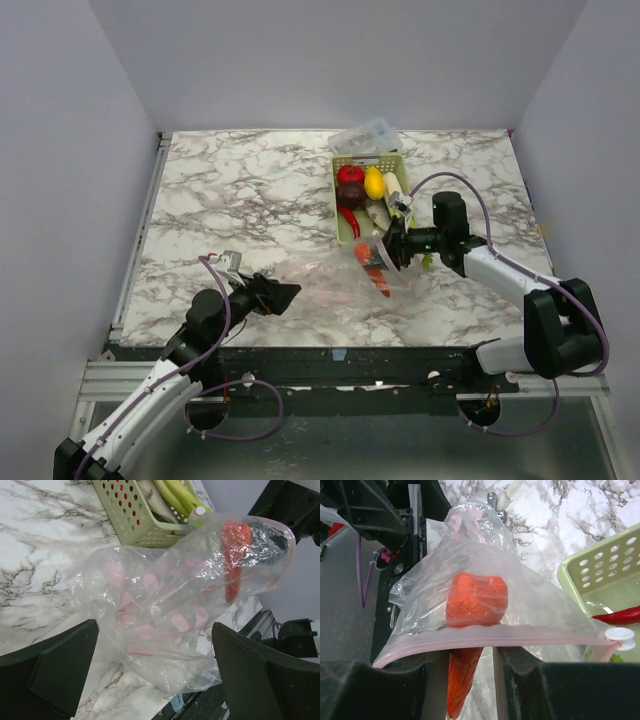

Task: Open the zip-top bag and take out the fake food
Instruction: Pick up the fake vegetable from the zipper food storage bag.

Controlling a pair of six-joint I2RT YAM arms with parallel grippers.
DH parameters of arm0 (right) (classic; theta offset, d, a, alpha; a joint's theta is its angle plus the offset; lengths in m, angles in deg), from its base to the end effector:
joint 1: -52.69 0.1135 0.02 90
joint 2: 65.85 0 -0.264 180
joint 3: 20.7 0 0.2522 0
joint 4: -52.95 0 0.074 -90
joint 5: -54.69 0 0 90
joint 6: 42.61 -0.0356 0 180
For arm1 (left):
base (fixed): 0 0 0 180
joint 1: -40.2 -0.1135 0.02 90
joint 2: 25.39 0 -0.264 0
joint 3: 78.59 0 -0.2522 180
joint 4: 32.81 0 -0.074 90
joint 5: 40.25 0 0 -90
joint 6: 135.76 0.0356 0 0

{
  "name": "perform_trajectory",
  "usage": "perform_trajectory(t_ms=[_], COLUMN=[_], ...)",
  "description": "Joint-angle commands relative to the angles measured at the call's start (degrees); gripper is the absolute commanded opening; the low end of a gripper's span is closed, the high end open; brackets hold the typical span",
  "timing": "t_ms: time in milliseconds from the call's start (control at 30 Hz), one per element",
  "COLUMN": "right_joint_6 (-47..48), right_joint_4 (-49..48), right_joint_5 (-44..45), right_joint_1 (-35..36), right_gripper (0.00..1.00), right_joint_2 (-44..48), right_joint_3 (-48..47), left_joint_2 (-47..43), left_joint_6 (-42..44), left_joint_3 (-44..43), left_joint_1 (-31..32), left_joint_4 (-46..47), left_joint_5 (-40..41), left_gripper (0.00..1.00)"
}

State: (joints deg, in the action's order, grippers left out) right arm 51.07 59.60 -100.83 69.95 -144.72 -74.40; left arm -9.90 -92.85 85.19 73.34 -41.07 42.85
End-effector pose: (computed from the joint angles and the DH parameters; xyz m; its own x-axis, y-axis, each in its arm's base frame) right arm 0.2508 0.1119 0.2185 -0.4472 -0.1668 -0.8788 -0.8920 0.1559 0.4243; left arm 0.1033 -0.0726 0.1729 -0.5453 -0.5124 -0.6634 0.3570 0.5741 -0.7368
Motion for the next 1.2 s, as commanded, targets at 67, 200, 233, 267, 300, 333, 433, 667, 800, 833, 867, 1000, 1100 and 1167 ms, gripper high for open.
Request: perform_trajectory(t_ms=[67,200,233,267,300,333,433,667,800,833,867,1000,1100,1167], right_joint_6=[4.1,4.3,4.2,4.2,4.1,4.1,3.6,3.9,5.0,5.5,5.7,6.1,6.5,6.9], right_joint_4=[2.7,3.2,3.2,3.3,3.3,3.3,3.4,4.1,5.1,5.5,5.6,6.0,6.3,6.7], right_joint_5=[-2.8,-1.9,-1.5,-1.0,-0.5,0.0,1.2,1.1,0.6,0.4,0.3,-0.1,-0.5,-0.6], right_joint_1=[1.0,1.0,1.0,1.0,1.0,1.0,1.0,1.0,1.0,1.0,1.0,1.0,1.0,1.0], right_gripper=[0.05,0.05,0.05,0.05,0.05,0.05,0.05,0.05,0.05,0.05,0.05,0.05,0.05,0.05], right_joint_2=[1.0,1.5,1.7,1.9,2.1,2.3,2.4,1.9,2.0,2.0,2.0,2.0,1.8,1.7], right_joint_3=[-1.3,-1.4,-1.4,-1.4,-1.5,-1.6,-1.8,-2.2,-2.4,-2.6,-2.5,-2.6,-2.7,-2.8], left_joint_2=[3.9,10.8,11.7,12.1,12.3,12.1,10.1,2.6,-0.3,-0.3,0.1,6.7,15.4,21.8], left_joint_6=[10.2,10.4,9.9,9.6,9.2,8.9,7.5,7.1,8.1,8.9,9.7,15.4,20.8,24.8], left_joint_3=[-6.3,-10.2,-10.7,-10.8,-10.8,-10.7,-10.2,-7.9,-6.4,-6.1,-5.9,-7.0,-9.1,-12.0], left_joint_1=[-0.6,-0.8,-1.0,-1.1,-1.2,-1.3,-1.5,-1.9,-2.0,-1.9,-2.0,-2.0,-1.8,-1.6], left_joint_4=[-1.1,-4.7,-5.4,-5.4,-6.0,-7.4,-10.9,-13.3,-10.1,-8.3,-6.0,4.6,11.7,13.6], left_joint_5=[-8.0,-4.1,-3.4,-3.0,-2.6,-1.9,0.9,1.6,-0.9,-2.3,-4.3,-12.3,-17.9,-21.5], left_gripper=[0.99,0.99,0.99,0.99,0.99,0.99,0.99,0.99,0.99,0.99,0.99,0.99,0.99,0.99])
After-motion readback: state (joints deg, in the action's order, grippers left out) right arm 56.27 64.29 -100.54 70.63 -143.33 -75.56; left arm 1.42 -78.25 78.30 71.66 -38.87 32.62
